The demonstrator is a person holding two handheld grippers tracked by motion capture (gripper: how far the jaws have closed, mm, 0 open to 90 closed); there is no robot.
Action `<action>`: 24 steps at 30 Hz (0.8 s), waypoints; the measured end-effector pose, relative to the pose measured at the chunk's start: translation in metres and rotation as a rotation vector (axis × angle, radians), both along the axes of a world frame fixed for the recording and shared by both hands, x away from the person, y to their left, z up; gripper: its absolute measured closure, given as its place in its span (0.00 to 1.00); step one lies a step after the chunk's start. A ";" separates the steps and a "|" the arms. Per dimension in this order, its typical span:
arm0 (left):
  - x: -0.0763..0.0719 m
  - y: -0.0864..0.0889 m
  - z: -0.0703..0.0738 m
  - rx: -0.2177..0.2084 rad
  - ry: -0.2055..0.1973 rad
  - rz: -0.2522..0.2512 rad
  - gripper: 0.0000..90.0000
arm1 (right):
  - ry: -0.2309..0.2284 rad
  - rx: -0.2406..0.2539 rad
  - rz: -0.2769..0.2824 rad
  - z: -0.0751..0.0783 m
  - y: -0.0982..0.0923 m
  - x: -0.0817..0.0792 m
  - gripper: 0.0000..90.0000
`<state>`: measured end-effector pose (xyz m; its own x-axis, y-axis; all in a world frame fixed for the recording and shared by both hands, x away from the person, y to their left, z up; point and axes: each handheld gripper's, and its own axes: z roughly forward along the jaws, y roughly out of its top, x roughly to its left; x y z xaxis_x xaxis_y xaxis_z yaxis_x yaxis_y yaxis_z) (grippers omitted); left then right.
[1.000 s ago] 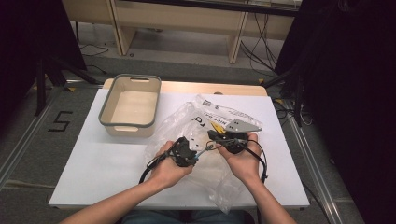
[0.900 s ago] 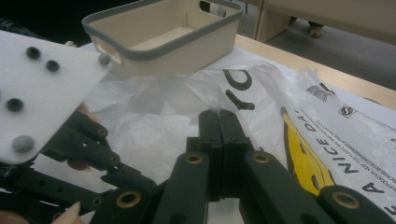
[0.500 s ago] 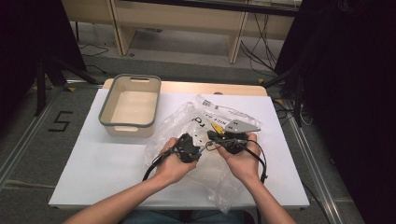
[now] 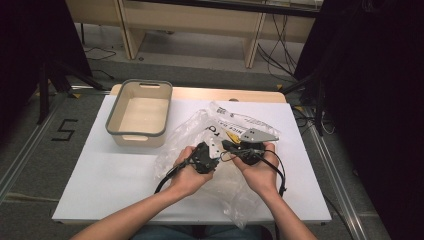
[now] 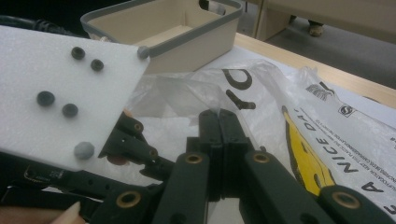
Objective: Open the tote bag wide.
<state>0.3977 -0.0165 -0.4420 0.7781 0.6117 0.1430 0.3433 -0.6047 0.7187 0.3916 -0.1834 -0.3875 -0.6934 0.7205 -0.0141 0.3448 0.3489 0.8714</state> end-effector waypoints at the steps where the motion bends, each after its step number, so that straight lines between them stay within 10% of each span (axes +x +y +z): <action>1: 0.000 0.000 0.000 -0.003 -0.006 -0.001 0.88 | -0.001 0.000 0.001 0.000 0.000 0.000 1.00; 24: 0.003 -0.007 -0.010 0.001 -0.087 -0.032 0.88 | -0.001 -0.001 -0.002 0.000 -0.001 0.000 1.00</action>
<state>0.4010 -0.0239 -0.4519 0.7820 0.5864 0.2114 0.2600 -0.6150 0.7444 0.3921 -0.1847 -0.3876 -0.6921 0.7216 -0.0154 0.3449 0.3494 0.8712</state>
